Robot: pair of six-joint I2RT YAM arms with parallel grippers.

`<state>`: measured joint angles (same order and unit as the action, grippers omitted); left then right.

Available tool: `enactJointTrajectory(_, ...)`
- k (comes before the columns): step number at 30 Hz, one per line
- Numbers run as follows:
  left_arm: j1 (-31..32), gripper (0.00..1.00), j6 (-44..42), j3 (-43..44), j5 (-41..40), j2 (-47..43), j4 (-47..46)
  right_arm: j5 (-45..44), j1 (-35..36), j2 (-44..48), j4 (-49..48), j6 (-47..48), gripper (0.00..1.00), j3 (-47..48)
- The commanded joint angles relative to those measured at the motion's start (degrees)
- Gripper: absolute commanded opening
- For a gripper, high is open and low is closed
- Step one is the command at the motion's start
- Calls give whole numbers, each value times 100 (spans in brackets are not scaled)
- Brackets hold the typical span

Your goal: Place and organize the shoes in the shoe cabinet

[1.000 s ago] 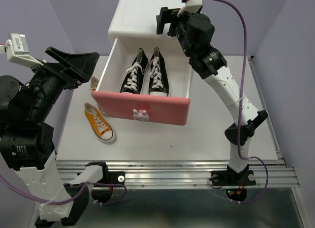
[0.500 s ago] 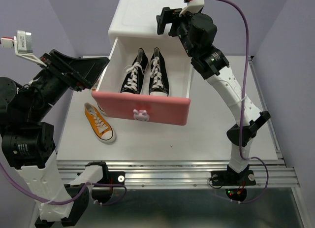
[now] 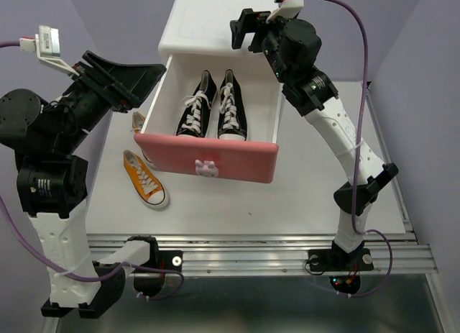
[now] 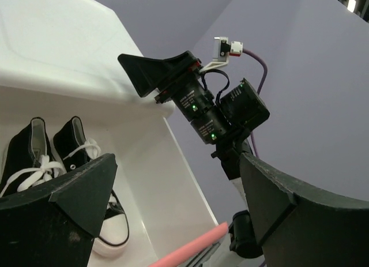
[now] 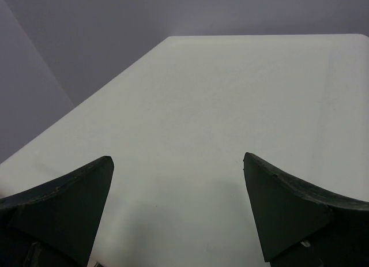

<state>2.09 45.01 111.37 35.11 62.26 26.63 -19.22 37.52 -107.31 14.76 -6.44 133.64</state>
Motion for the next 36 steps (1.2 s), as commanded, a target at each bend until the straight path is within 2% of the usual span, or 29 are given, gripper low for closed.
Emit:
enactJointTrajectory(1,904,99,-203,244,-1106,364,-414,-345,-175,-256,1485,-508,100,-348)
enactJointTrajectory(2,1238,99,-308,375,-1416,470,-326,-354,-175,-264,1485,-508,100,-330)
enactJointTrajectory(3,1842,99,-527,716,-1707,576,-90,-354,-175,-256,1485,-516,100,-322)
enactJointTrajectory(5,2242,99,-625,1086,-2242,856,139,-302,-227,-229,1494,-552,100,-348)
enactJointTrajectory(13,3779,99,-687,1044,-3405,927,218,-152,-280,8,1494,-657,100,-821)
enactJointTrajectory(16,4921,99,-906,1307,-4159,1252,403,-187,-332,78,1494,-648,100,-936)
enactJointTrajectory(17,5490,99,-1072,1552,-4579,1349,439,-178,-333,96,1503,-640,100,-945)
enactJointTrajectory(18,5722,99,-1135,1693,-4775,1446,483,-178,-333,105,1503,-631,100,-954)
enactJointTrajectory(20,6117,99,-1231,1905,-5066,1613,571,-187,-385,122,1503,-613,100,-981)
enactJointTrajectory(22,6233,99,-1197,1880,-5076,1614,580,-187,-386,149,1512,-604,100,-1007)
enactJointTrajectory(24,6373,99,-1040,1643,-5076,1544,597,-187,-438,157,1512,-569,100,-1025)
enactJointTrajectory(28,7057,99,-680,1098,-5259,1376,886,-161,-438,210,1503,-490,100,-1130)
enactJointTrajectory(32,7955,99,-476,1448,-5829,1719,1704,-126,-491,228,1512,-464,100,-1288)
enactJointTrajectory(34,8210,99,-397,1659,-5989,1807,1819,-99,-491,237,1512,-472,100,-1385)
enactJointTrajectory(36,8378,99,-336,1459,-5981,1702,1653,-116,-491,219,1529,-473,100,-1411)
